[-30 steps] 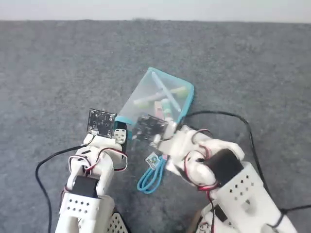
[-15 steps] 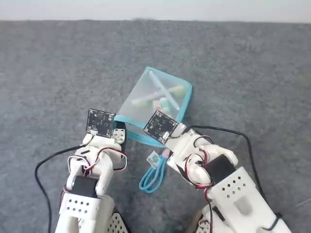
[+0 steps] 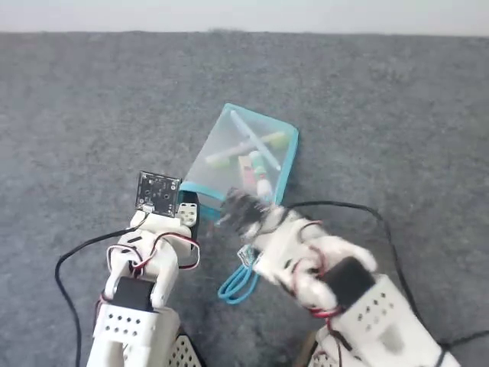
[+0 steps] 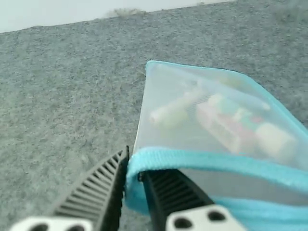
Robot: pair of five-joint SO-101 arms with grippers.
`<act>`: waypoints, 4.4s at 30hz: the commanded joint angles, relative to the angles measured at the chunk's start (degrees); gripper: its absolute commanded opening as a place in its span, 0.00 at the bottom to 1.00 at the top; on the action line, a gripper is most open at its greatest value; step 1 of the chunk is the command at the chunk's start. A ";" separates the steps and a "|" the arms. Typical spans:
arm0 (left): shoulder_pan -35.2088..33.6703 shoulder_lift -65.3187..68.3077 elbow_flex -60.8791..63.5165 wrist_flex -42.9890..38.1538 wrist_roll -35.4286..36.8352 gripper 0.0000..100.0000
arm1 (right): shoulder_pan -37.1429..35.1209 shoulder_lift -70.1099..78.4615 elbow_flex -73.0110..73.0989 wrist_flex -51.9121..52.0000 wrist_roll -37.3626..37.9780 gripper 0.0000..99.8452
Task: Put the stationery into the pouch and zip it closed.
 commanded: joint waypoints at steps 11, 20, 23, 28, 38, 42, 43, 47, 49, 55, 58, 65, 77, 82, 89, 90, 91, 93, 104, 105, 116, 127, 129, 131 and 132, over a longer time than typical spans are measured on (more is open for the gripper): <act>-0.44 -0.18 -1.63 -1.76 -0.18 0.01 | 10.68 13.67 0.70 -11.21 -2.64 0.23; -0.35 -0.18 -1.63 -1.85 -0.18 0.01 | -3.38 17.63 -1.14 -10.07 -3.16 0.23; -0.35 -0.18 -1.63 -1.85 -0.18 0.01 | -6.29 17.63 -3.25 -9.54 -3.16 0.23; -0.44 -0.18 -1.63 -1.85 -0.18 0.01 | -8.92 17.63 -3.87 -10.33 -3.16 0.23; -0.18 -0.18 -1.63 -1.85 -0.18 0.01 | 6.11 0.40 -4.04 -1.80 3.60 0.23; -0.09 -0.18 -1.63 -1.93 -0.18 0.01 | 11.65 1.71 -2.99 -0.04 9.58 0.23; -0.09 -0.18 -1.63 -1.93 -0.18 0.01 | 11.91 2.51 -2.55 -0.48 10.55 0.23; -0.09 -0.18 -1.63 -1.76 -0.18 0.01 | 11.30 7.78 0.44 -6.37 11.96 0.23; -0.18 -0.18 -1.63 -1.76 -0.18 0.01 | 9.45 11.82 2.46 -9.98 11.96 0.23; -0.26 -0.26 -1.10 -1.85 -0.18 0.01 | 4.00 21.49 3.25 -19.21 11.96 0.23; -0.09 -0.26 -1.10 -1.93 -0.18 0.01 | 3.74 23.25 3.25 -22.99 12.04 0.23; -0.09 -0.26 -1.10 -1.93 -0.18 0.01 | 3.47 23.69 3.87 -15.52 21.45 0.23; 0.00 -0.26 -1.27 -1.93 -0.18 0.01 | 4.44 23.60 12.57 -34.15 22.24 0.23; 0.00 -0.26 -1.19 -1.93 -0.18 0.01 | 4.18 23.60 12.22 -42.42 16.62 0.23; 0.00 -0.26 -1.19 -1.93 -0.18 0.01 | 7.69 18.95 11.34 -38.29 16.44 0.23; 0.00 -0.26 -1.19 -1.93 -0.18 0.01 | 8.75 17.19 11.43 -37.58 16.44 0.23; 0.09 -0.26 -1.19 -1.93 -0.18 0.01 | 9.36 15.43 11.43 -37.14 16.35 0.23; 0.70 -0.26 -1.27 -2.02 -0.18 0.01 | 9.27 12.26 11.52 -36.18 16.35 0.23; 2.11 -0.26 -1.10 -1.76 -0.18 0.01 | 1.98 7.52 11.16 -33.36 16.44 0.23; 2.11 -0.26 -1.01 -1.67 -0.18 0.01 | 0.92 7.52 11.16 -33.80 16.62 0.23; 2.11 -0.26 -1.01 -1.67 -0.18 0.01 | 1.63 14.37 11.08 -39.16 15.21 0.02; 1.93 -0.26 -1.36 -1.58 -0.18 0.01 | 4.18 20.62 10.90 -30.55 16.88 0.21; 1.93 -0.35 -1.36 -1.58 -0.18 0.01 | 4.18 19.21 11.08 -29.32 18.02 0.23; 1.85 -0.44 -1.36 -1.58 -0.18 0.01 | 4.18 18.51 11.16 -29.49 18.11 0.25; 1.76 -0.44 -1.36 -1.58 -0.09 0.01 | 4.18 18.42 11.16 -30.20 18.11 0.24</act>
